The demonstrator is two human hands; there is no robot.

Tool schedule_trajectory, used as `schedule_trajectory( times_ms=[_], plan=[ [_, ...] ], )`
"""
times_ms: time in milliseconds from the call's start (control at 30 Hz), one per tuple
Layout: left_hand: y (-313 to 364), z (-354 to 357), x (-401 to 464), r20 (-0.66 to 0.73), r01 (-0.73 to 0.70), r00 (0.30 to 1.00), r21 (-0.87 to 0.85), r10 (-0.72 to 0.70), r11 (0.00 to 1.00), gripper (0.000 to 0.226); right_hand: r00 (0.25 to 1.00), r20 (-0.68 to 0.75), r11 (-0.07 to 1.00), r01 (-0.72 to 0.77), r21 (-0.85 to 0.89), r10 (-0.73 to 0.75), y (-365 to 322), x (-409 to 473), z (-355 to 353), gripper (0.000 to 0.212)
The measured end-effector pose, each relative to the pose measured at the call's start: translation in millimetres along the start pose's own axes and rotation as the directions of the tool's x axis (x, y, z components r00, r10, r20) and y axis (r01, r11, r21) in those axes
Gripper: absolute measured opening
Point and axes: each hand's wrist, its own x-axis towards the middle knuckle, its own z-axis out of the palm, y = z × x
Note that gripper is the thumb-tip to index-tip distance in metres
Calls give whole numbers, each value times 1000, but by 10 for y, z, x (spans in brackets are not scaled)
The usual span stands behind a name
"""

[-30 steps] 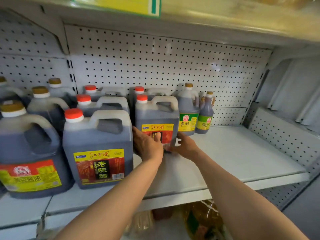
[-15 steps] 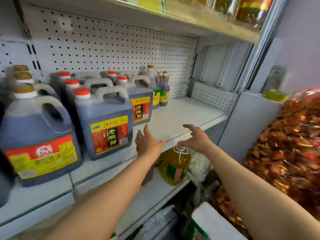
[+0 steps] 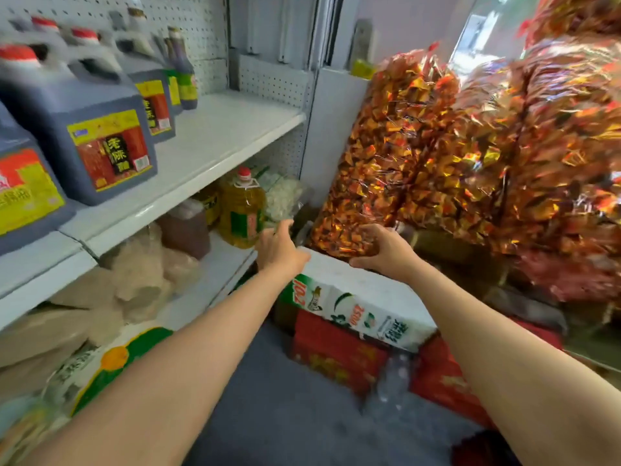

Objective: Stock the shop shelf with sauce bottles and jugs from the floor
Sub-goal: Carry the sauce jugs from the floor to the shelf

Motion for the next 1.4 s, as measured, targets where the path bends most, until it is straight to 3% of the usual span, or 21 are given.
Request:
schedule_trajectory(
  times_ms=[433, 767, 967, 1267, 1400],
  plan=[
    [1083, 1363, -1876, 282, -201, 944, 71, 174, 977, 79, 971, -82, 974, -218, 66, 223, 1743, -2287, -570, 82],
    [1374, 2516, -3561, 433, -195, 885, 9, 172, 981, 79, 911, -32, 902, -402, 158, 411, 3093, -3920, -543, 87],
    [1332, 2850, -3957, 496, -184, 860, 77, 123, 980, 79, 889, 2, 866, -447, 224, 459, 3491, -4262, -335, 91],
    [1296, 3406, -3801, 583, -218, 803, 90, 126, 972, 76, 817, 38, 778, -561, 285, 575, 3888, -4236, 25, 93],
    [1103, 3803, -3708, 638, -192, 767, 131, 65, 973, 79, 788, 75, 732, -599, 326, 612, 4115, -4120, 398, 92]
  ],
)
